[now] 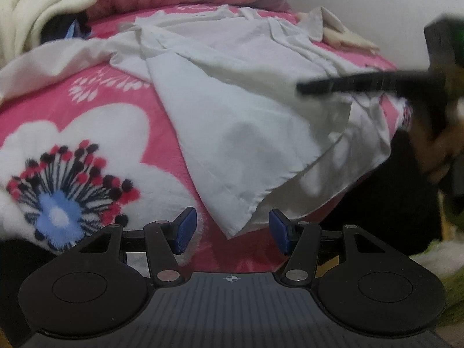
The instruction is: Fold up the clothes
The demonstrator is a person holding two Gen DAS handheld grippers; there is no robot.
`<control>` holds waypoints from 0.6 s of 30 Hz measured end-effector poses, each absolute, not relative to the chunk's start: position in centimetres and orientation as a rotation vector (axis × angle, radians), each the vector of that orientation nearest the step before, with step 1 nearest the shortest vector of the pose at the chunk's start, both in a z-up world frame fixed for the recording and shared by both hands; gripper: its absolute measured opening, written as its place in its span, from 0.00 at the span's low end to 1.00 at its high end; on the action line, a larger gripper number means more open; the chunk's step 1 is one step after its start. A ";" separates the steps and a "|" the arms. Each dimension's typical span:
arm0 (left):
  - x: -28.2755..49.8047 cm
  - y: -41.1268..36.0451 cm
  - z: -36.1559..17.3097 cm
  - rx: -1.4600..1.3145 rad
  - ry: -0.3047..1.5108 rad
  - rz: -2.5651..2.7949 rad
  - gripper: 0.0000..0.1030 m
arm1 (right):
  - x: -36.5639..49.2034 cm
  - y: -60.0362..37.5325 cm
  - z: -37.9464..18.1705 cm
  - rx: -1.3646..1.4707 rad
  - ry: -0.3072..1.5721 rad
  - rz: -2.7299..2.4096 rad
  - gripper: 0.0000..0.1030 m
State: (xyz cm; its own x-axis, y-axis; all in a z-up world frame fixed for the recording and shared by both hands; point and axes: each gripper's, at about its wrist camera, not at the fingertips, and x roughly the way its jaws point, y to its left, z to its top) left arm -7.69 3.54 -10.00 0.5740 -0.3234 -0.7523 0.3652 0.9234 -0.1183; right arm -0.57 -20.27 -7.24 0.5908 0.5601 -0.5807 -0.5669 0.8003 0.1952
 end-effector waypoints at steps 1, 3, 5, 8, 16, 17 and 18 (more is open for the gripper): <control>-7.8 3.4 -10.1 0.062 0.869 -0.404 0.54 | 0.0 -21.7 -7.1 0.096 0.682 0.641 0.10; -7.8 3.3 -10.4 0.071 0.867 -0.405 0.54 | 1.2 -25.1 -7.9 0.328 0.712 0.585 0.10; -7.7 3.3 -10.5 0.073 0.867 -0.403 0.54 | 2.2 -28.3 -9.3 0.521 0.752 0.506 0.10; -7.6 3.2 -10.7 0.083 0.864 -0.397 0.54 | 2.3 -32.0 -10.7 0.680 0.775 0.388 0.10; -8.0 3.1 -10.6 0.078 0.859 -0.379 0.54 | 2.0 -33.7 -10.0 0.713 0.754 0.423 0.28; -8.0 3.1 -10.5 0.071 0.858 -0.378 0.54 | 2.1 -33.2 -9.9 0.689 0.760 0.428 0.42; -8.1 3.2 -10.5 0.064 0.856 -0.377 0.54 | 2.3 -32.7 -9.9 0.656 0.764 0.428 0.45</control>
State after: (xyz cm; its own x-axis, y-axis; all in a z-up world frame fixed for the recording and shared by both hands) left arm -8.13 3.19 -10.47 0.5937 -0.2992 -0.7470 0.3498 0.9320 -0.0952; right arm 2.27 -32.70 -9.88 0.6530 0.5745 -0.4935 -0.1213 0.7226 0.6805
